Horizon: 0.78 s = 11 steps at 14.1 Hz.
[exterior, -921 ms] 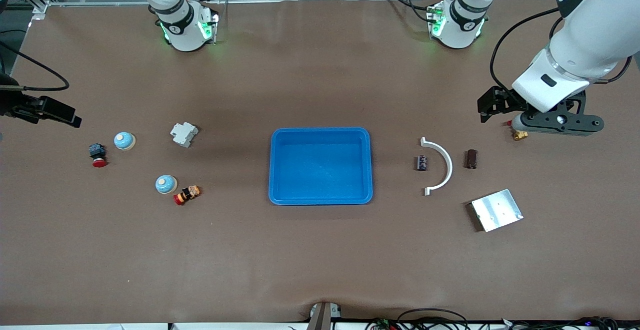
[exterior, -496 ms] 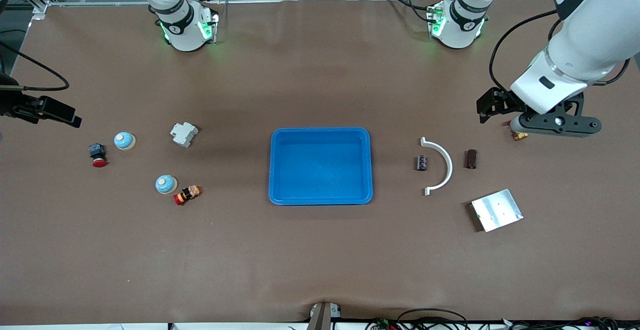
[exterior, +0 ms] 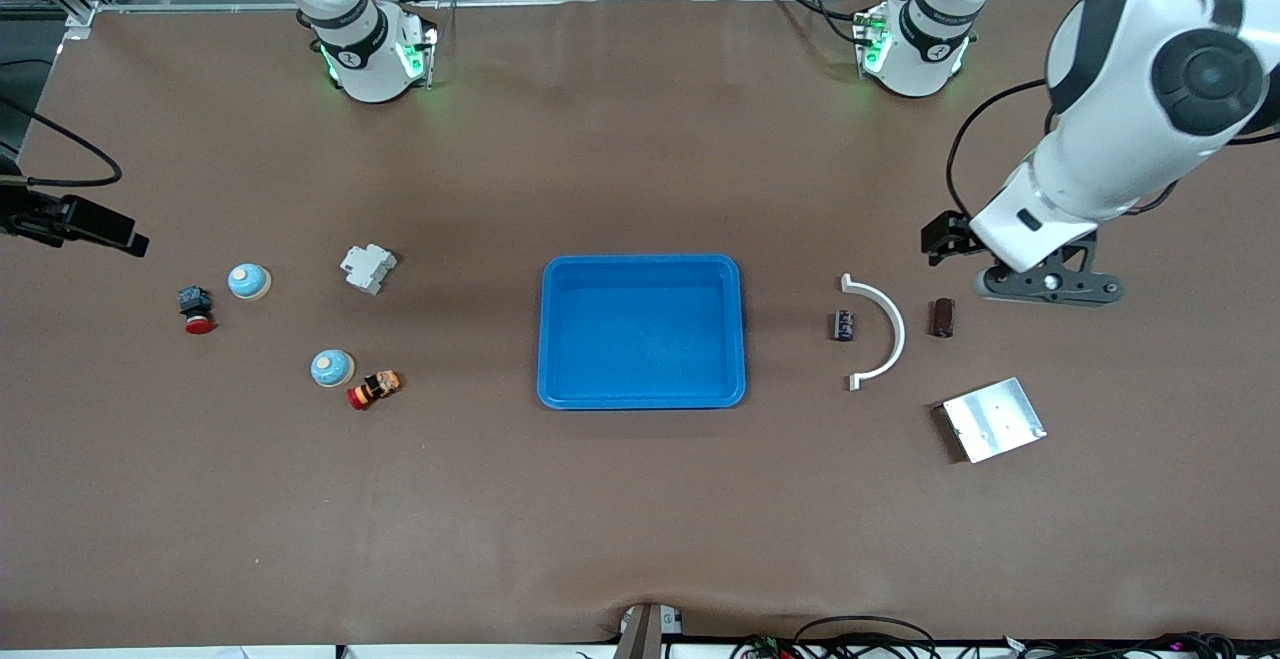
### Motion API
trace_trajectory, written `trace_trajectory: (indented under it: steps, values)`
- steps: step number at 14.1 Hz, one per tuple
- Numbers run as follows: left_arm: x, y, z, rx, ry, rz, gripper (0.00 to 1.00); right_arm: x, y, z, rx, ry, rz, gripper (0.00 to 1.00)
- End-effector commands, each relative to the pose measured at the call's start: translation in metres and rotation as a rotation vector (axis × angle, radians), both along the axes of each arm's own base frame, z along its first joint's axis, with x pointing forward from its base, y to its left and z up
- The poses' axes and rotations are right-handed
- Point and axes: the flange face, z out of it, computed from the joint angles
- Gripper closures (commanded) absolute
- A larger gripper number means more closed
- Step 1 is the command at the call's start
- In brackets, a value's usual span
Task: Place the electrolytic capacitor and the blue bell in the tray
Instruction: 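Move the right gripper to the bell while the left gripper nears the capacitor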
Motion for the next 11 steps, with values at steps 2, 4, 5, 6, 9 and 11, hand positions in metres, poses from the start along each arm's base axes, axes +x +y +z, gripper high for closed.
trace_trajectory:
  steps: [2, 4, 5, 6, 9, 11]
  values:
    - [-0.036, -0.02, -0.067, -0.019, -0.04, 0.056, 0.0, 0.017, -0.014, -0.098, 0.017, 0.02, 0.083, 0.0]
    - [-0.045, -0.019, -0.101, -0.027, -0.054, 0.052, 0.0, 0.027, -0.015, -0.154, 0.012, 0.022, 0.103, 0.0]
    - [-0.047, -0.021, -0.12, -0.036, -0.06, 0.054, 0.0, 0.031, -0.014, -0.182, 0.012, 0.032, 0.119, 0.0]
    - [-0.047, -0.027, -0.14, -0.045, -0.051, 0.046, 0.0, 0.037, -0.008, -0.205, 0.009, 0.032, 0.133, 0.0]
    - [-0.043, -0.03, -0.18, -0.056, -0.024, 0.039, 0.0, 0.047, 0.028, -0.251, -0.001, 0.048, 0.201, 0.0]
    - [-0.042, -0.032, -0.207, -0.077, -0.031, 0.047, 0.0, 0.049, 0.036, -0.28, -0.009, 0.041, 0.215, 0.0]
